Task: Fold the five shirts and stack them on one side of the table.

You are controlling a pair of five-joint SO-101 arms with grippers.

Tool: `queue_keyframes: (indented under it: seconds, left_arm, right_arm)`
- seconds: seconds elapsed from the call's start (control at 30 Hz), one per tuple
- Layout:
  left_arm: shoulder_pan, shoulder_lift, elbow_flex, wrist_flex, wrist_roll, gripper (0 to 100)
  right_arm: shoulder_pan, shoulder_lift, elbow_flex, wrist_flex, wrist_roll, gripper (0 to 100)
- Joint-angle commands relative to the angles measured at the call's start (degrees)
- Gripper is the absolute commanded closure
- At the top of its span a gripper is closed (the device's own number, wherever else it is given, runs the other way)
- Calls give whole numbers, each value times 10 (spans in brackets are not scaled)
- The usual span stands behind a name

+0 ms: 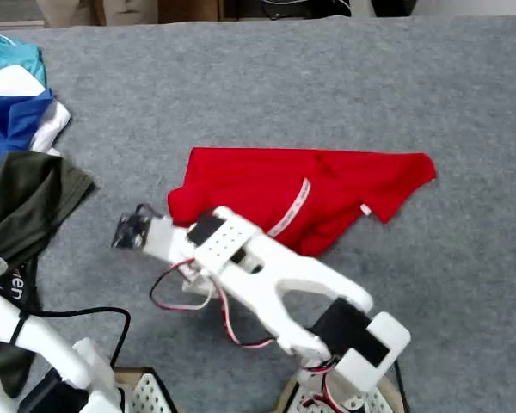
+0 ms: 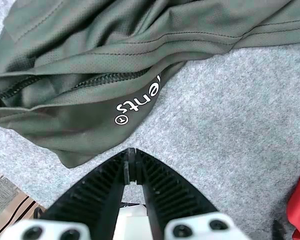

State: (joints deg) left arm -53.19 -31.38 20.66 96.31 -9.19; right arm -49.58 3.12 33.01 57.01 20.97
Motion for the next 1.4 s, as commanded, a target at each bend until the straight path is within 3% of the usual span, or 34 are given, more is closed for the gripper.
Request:
queue_keyframes:
  seconds: [0.0, 0.17, 0.43, 0.6, 1.1, 1.37]
  left_arm:
    - [-6, -12, -25, -6, -4, 980]
    - [-6, -12, -24, -6, -5, 980]
    - [-6, -12, -24, -6, -5, 980]
    - [-6, -12, -24, -6, -5, 980]
    - [-1, -12, -24, -6, -5, 981]
    - [0, -12, -24, -6, -5, 981]
  right_arm:
    - [65, 2, -27, -9, -11, 809]
    - [145, 2, -64, -8, -11, 941]
    - [240, 1, -137, 68, -7, 944]
    - [344, 1, -197, 132, 2, 944]
    - [664, 6, -208, 169, 209, 945]
    - [706, 7, -188, 165, 271, 938]
